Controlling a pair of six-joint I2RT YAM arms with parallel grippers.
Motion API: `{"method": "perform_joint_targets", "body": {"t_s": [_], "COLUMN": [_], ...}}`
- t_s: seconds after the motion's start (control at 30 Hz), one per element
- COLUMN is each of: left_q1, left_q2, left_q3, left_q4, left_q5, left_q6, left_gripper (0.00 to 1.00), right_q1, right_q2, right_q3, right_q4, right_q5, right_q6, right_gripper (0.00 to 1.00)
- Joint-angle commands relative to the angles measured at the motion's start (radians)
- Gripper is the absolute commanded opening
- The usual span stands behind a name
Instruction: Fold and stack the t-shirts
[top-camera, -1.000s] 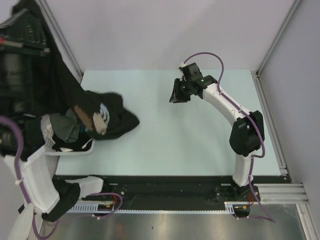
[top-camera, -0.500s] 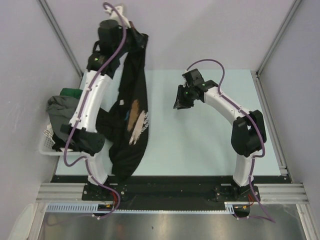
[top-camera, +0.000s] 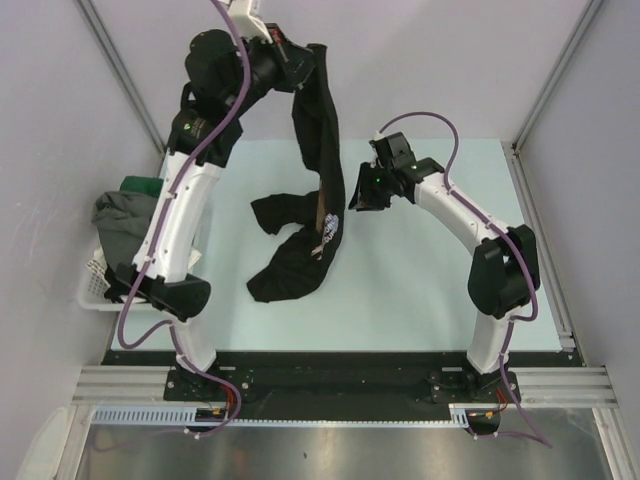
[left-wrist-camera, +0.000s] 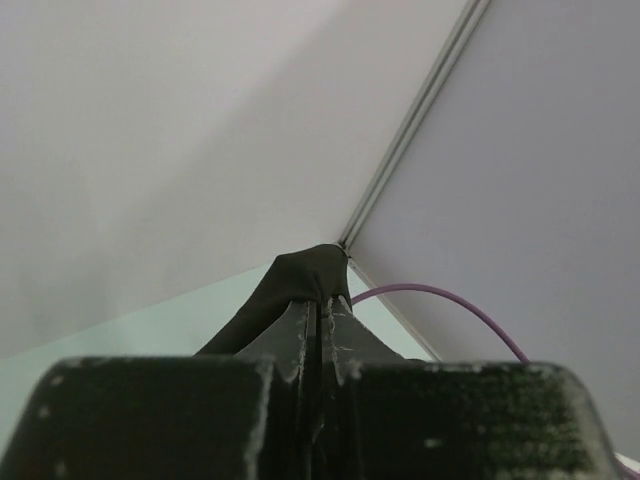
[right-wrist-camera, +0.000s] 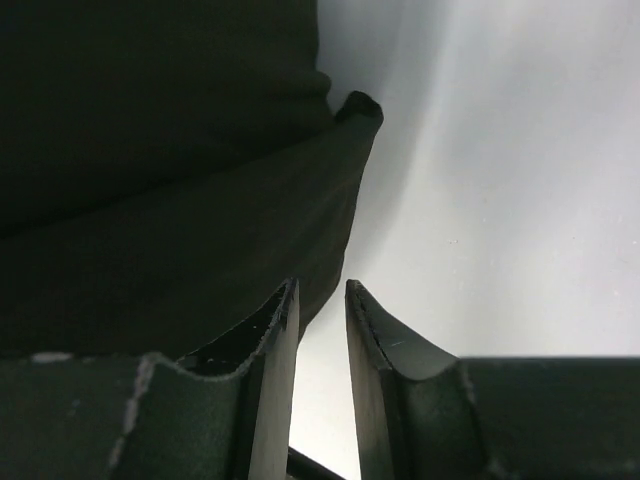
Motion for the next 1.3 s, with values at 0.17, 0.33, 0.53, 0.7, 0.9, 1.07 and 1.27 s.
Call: {"method": "perform_joint_targets", "body": {"t_s": [0.17, 0.33, 0.53, 0.7, 0.9, 1.07, 1.27], "left_q1": [0.066, 0.044, -0.047, -0.119, -0.164, -0.197, -0.222], "left_q2": [-0.093, -0.044, 0.102, 0.159, 0.206, 0.232, 0.245], "left_q3": [-0.174, -0.234, -0.116, -0.100, -0.159, -0.189, -0.229], "left_q4": [0.025, 0.049, 0.092, 0.164, 0.222, 0.276, 0.287], "left_q5": [-0.043, -0.037, 0.040, 0.134, 0.207, 0.255, 0.252], "left_q6": [0.059, 0.048, -0.012, -0.076, -0.118, -0.179, -0.178], "left_gripper": [0.00, 0.00, 0.00, 0.00, 0.00, 0.00, 0.12], "right_q1": [0.043, 0.043, 0.039, 0.034, 0.029, 0.033, 0.033], "right_q2": [-0.046, -0.089, -0.137, -0.230, -0.287, -0.301, -0.319], "right_q3": [-0.013, -0.021, -0.013, -0.017, -0.002, -0.014, -0.010], "right_q4": [0.009, 0.001, -0.097, -0.166, -0.182, -0.198, -0.214], "right_q5": [0.032, 0.049, 0.192, 0.400, 0.407, 0.427, 0.462], "right_q6": [0.002, -0.001, -0.019, -0.040, -0.016, 0.012, 0.030], "right_gripper": [0.30, 0.30, 0.30, 0.30, 0.31, 0.31, 0.31]}}
